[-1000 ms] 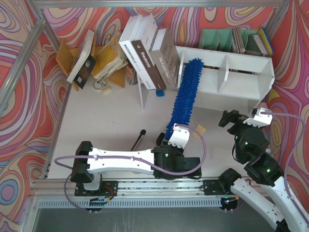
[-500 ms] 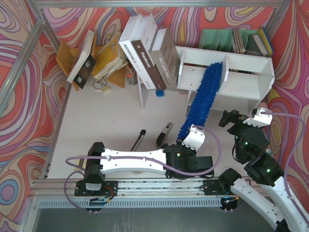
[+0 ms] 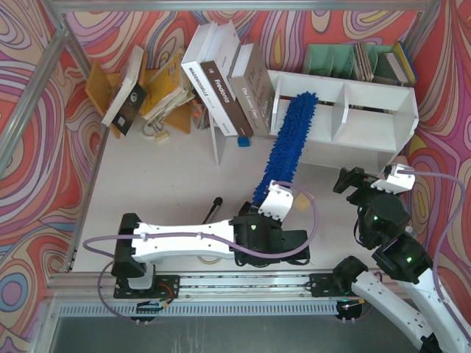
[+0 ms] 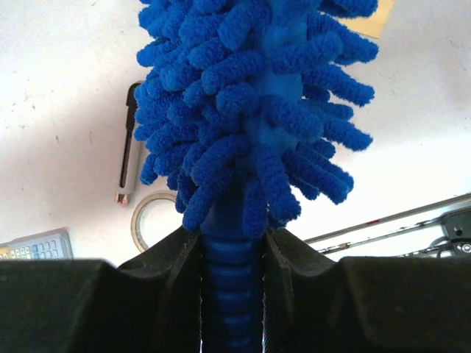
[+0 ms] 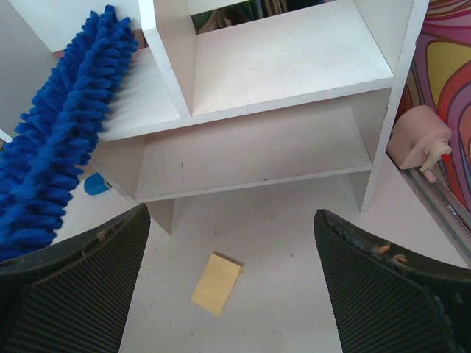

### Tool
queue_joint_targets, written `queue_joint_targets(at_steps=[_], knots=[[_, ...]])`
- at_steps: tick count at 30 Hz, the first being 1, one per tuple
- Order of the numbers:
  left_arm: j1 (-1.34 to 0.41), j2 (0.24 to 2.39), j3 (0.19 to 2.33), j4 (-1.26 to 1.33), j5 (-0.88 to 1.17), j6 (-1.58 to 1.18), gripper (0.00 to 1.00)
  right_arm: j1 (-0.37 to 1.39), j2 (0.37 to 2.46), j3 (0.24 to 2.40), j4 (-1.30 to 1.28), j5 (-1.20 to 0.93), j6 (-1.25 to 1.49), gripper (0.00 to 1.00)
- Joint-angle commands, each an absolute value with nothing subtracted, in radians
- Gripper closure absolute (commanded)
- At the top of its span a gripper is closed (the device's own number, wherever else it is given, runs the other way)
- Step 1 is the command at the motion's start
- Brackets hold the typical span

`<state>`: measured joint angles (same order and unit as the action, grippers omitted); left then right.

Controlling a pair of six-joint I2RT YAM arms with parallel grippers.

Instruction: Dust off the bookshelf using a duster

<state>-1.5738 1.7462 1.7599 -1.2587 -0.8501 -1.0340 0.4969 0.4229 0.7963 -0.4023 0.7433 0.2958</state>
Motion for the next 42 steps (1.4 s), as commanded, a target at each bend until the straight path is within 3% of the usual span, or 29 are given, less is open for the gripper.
queue_joint_targets(at_steps=[1, 11, 31, 42], knots=[[-1.577, 1.816, 1.839, -1.179, -0.849, -0.939, 1.0, 0.494, 0.413, 0.793, -0.391, 0.759, 0.302, 0.18], [-1.607, 1.877, 1.948, -1.088, -0.824, -0.803, 1.0, 0.494, 0.41, 0.796, -0.395, 0.759, 0.31, 0.18], [-1.62, 1.735, 1.849, -0.888, -0.927, -0.735, 1.0, 0.494, 0.443, 0.818, -0.469, 0.754, 0.384, 0.18], [-1.611, 1.698, 1.724, -0.91, -0.899, -0.827, 1.0, 0.495, 0.452, 0.863, -0.482, 0.731, 0.391, 0.18]])
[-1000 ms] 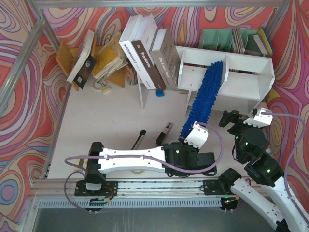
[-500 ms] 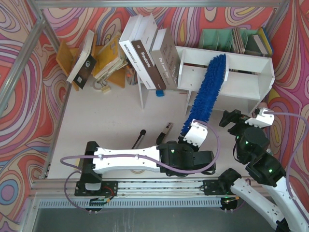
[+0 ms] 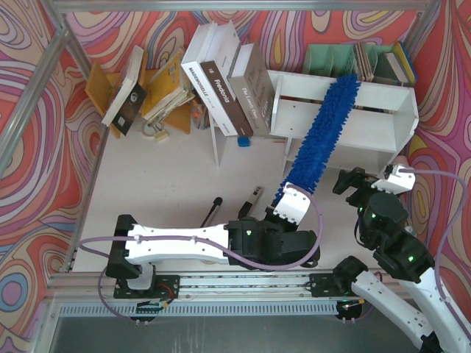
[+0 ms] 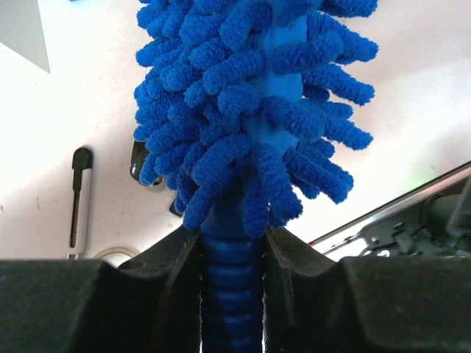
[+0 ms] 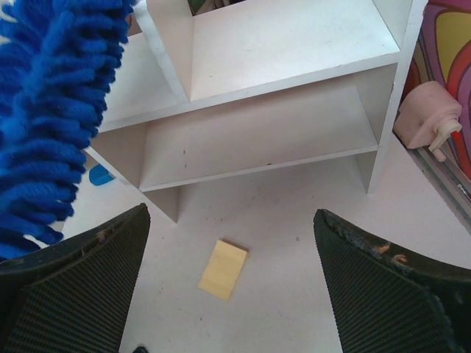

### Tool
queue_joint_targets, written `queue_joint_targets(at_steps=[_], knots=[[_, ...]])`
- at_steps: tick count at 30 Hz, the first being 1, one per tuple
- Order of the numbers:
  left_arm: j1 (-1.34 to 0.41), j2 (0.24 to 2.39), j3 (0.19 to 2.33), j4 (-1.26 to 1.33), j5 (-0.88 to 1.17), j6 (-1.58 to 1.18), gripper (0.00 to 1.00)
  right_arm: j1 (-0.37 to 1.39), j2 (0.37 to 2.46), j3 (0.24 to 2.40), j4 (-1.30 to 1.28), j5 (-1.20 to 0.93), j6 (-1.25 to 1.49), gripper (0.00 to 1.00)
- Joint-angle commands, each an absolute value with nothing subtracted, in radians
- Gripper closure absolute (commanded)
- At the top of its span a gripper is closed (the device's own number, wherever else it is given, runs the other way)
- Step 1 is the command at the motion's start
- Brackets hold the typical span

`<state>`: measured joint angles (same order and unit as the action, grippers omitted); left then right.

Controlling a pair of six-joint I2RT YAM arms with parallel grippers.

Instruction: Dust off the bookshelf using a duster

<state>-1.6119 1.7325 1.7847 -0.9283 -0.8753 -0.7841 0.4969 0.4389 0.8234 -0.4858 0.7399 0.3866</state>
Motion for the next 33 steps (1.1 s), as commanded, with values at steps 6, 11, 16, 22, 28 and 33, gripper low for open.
queue_joint_targets(at_steps=[6, 11, 16, 22, 28, 33], knots=[[-1.606, 1.713, 1.667, -0.897, -0.843, -0.847, 1.0, 0.494, 0.511, 0.931, -0.503, 0.695, 0.397, 0.18], [-1.606, 1.748, 1.687, -0.92, -0.812, -0.839, 1.0, 0.494, 0.51, 0.87, -0.487, 0.713, 0.391, 0.18], [-1.604, 1.729, 1.733, -0.905, -0.863, -0.781, 1.0, 0.494, 0.494, 0.813, -0.474, 0.712, 0.415, 0.18], [-1.588, 1.701, 1.75, -0.847, -0.869, -0.727, 1.0, 0.495, 0.5, 0.859, -0.48, 0.712, 0.376, 0.17], [-1.586, 1.734, 1.737, -0.878, -0.836, -0.765, 1.0, 0.495, 0.494, 0.91, -0.464, 0.758, 0.21, 0.15], [-1.586, 1.764, 1.707, -0.889, -0.78, -0.81, 1.0, 0.494, 0.46, 0.864, -0.442, 0.763, 0.195, 0.15]])
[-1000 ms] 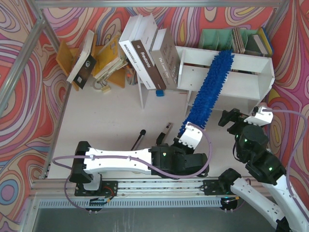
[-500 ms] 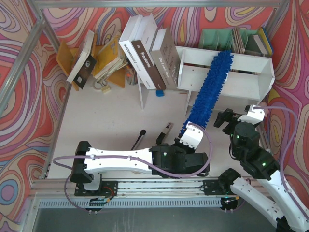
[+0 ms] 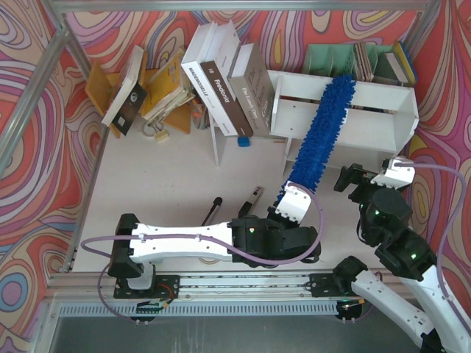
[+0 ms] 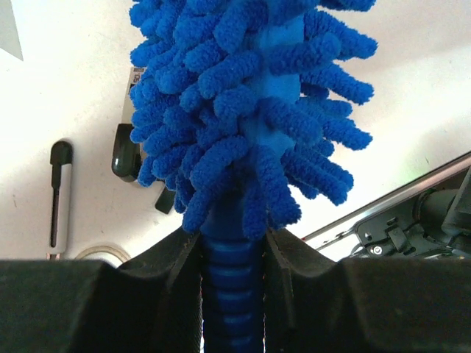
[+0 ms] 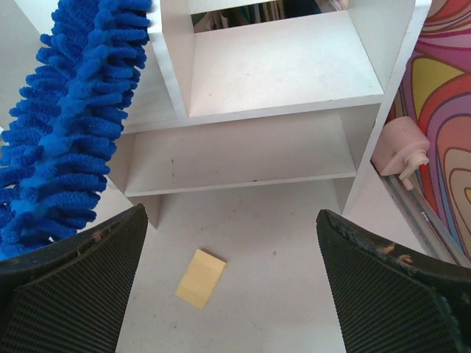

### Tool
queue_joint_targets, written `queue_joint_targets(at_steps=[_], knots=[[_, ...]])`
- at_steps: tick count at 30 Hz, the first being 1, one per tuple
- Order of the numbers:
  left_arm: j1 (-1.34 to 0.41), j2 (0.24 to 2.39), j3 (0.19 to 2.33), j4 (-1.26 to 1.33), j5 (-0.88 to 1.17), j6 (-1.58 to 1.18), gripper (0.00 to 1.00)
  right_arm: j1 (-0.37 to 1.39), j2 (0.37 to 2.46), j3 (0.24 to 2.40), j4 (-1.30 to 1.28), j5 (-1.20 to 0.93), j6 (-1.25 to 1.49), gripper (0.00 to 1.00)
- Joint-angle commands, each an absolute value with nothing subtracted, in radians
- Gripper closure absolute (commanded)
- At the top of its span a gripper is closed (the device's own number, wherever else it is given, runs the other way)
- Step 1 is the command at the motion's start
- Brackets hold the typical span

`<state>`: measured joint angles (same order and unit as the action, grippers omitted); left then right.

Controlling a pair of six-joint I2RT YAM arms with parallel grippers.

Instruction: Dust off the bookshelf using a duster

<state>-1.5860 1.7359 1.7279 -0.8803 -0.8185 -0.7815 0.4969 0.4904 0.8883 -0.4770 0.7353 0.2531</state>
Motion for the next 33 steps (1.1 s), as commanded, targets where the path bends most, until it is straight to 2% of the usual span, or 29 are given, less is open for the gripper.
queue_joint_targets(at_steps=[1, 12, 26, 33], knots=[[-1.585, 1.767, 1.705, -0.891, -0.775, -0.811, 1.0, 0.494, 0.454, 0.853, -0.437, 0.765, 0.198, 0.15], [-1.586, 1.734, 1.757, -0.861, -0.813, -0.745, 1.0, 0.494, 0.45, 0.87, -0.461, 0.773, 0.266, 0.15], [-1.586, 1.781, 1.699, -0.9, -0.746, -0.807, 1.0, 0.495, 0.493, 0.811, -0.435, 0.774, 0.37, 0.15], [-1.592, 1.756, 1.772, -0.896, -0.794, -0.756, 1.0, 0.495, 0.469, 0.803, -0.423, 0.79, 0.351, 0.15]])
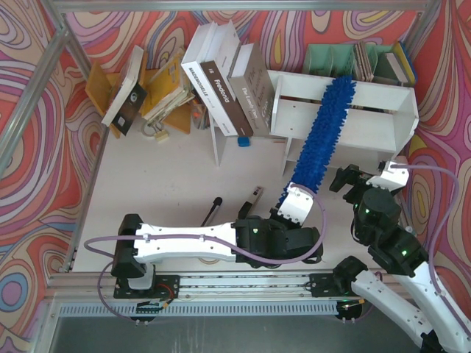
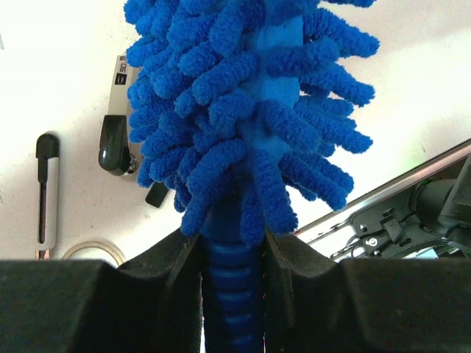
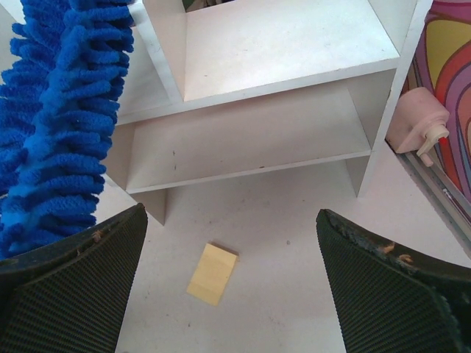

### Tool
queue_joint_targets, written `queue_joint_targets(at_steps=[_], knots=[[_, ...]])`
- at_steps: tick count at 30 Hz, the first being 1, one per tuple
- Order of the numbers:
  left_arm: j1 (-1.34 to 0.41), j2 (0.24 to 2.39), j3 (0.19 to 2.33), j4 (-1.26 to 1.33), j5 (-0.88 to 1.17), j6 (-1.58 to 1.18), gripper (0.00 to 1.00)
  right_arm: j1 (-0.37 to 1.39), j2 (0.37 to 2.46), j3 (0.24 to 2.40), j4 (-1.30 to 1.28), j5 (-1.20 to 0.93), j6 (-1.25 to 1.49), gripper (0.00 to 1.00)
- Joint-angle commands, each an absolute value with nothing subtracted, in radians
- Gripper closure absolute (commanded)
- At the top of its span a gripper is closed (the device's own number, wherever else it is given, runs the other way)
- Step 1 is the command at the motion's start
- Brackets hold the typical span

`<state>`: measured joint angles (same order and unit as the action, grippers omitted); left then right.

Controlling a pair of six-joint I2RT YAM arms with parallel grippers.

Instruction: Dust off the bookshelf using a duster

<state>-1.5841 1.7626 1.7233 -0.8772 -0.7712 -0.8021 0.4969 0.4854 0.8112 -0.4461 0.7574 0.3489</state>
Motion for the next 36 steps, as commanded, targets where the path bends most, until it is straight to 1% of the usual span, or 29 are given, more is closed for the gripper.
queue_joint_targets(at_steps=[1, 4, 8, 12, 17, 21, 26, 33, 36], knots=[[-1.596, 1.747, 1.782, -0.899, -0.812, -0.753, 1.0, 0.494, 0.468, 0.804, -0.423, 0.795, 0.351, 0.15], [-1.608, 1.712, 1.776, -0.902, -0.861, -0.77, 1.0, 0.494, 0.462, 0.802, -0.421, 0.8, 0.347, 0.15], [-1.615, 1.645, 1.694, -0.91, -0.896, -0.843, 1.0, 0.494, 0.456, 0.799, -0.42, 0.802, 0.345, 0.15], [-1.629, 1.592, 1.631, -0.971, -0.928, -0.945, 1.0, 0.495, 0.453, 0.798, -0.419, 0.801, 0.345, 0.15], [-1.641, 1.564, 1.597, -1.012, -0.928, -1.002, 1.0, 0.495, 0.454, 0.798, -0.418, 0.8, 0.346, 0.15], [-1.64, 1.562, 1.581, -1.04, -0.972, -1.037, 1.0, 0.495, 0.451, 0.798, -0.418, 0.799, 0.346, 0.15], [-1.64, 1.592, 1.591, -0.984, -0.947, -0.975, 1.0, 0.495, 0.447, 0.797, -0.418, 0.799, 0.347, 0.15], [-1.646, 1.705, 1.714, -0.894, -0.849, -0.813, 1.0, 0.495, 0.45, 0.796, -0.418, 0.796, 0.347, 0.15], [-1.647, 1.733, 1.745, -0.899, -0.835, -0.796, 1.0, 0.494, 0.448, 0.796, -0.418, 0.797, 0.346, 0.15]])
